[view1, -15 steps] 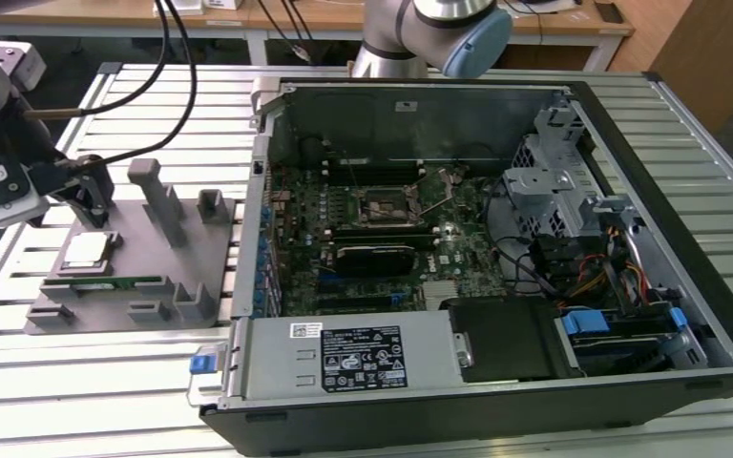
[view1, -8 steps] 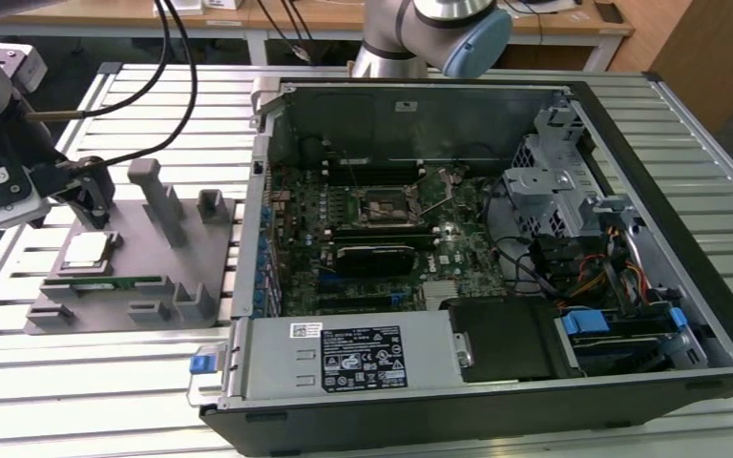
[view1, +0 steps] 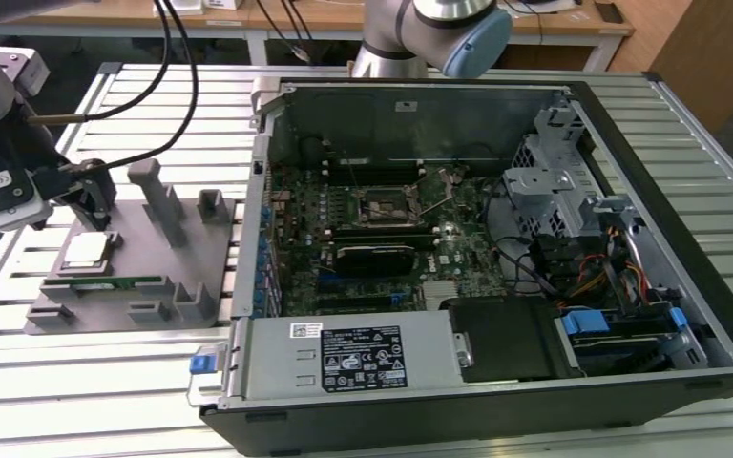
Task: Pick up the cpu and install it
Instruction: 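Pick up the cpu and move it towards the insertion slot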
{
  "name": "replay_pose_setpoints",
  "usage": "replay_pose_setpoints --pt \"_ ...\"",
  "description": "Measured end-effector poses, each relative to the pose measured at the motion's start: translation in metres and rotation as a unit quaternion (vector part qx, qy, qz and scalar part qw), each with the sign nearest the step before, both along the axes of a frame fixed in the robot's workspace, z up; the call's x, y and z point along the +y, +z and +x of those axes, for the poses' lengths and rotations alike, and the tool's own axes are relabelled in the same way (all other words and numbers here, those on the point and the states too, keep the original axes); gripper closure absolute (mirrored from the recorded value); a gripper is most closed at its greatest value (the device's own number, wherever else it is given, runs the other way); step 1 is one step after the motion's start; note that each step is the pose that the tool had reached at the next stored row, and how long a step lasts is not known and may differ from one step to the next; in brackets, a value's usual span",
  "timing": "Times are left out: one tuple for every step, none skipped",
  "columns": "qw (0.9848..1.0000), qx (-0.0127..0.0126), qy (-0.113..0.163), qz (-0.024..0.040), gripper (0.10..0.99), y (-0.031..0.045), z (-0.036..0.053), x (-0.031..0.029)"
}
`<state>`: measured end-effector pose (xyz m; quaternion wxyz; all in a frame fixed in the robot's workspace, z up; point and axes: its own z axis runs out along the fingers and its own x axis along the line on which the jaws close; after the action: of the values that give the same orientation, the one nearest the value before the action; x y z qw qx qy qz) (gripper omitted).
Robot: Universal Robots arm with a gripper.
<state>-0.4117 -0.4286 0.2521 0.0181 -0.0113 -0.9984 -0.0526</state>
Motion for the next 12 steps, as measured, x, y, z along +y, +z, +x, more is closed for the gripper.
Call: replay_pose_setpoints --pt "1.0000 0.0000 0.000 0.0000 0.369 -0.0005 0.0000 0.0000" --pt "1.0000 0.0000 0.000 0.0000 0.369 -0.0011 0.0000 0.0000" --pt "1.0000 0.0000 0.000 0.0000 0.369 -0.0017 0.0000 0.0000" --pt "1.0000 0.0000 0.000 0.0000 0.369 -0.0026 0.0000 0.0000" --pt "1.0000 0.0000 0.000 0.0000 0.369 -0.0035 0.0000 0.0000" --pt "1.0000 0.0000 0.000 0.0000 0.369 -0.0047 0.0000 0.0000" --pt "1.0000 0.0000 0.000 0.0000 0.369 -0.0058 0.0000 0.0000" --pt "1.0000 0.0000 0.000 0.0000 0.369 -0.0071 -0.0001 0.0000" --pt "1.0000 0.0000 0.002 -0.0001 0.369 -0.0092 -0.0007 -0.0001" --pt "1.0000 0.0001 0.005 -0.0001 0.369 -0.0104 -0.0016 -0.0001" --pt "1.0000 0.0001 0.007 -0.0001 0.369 -0.0117 -0.0026 -0.0001" --pt "1.0000 0.0001 0.008 -0.0001 0.369 -0.0130 -0.0036 -0.0001"
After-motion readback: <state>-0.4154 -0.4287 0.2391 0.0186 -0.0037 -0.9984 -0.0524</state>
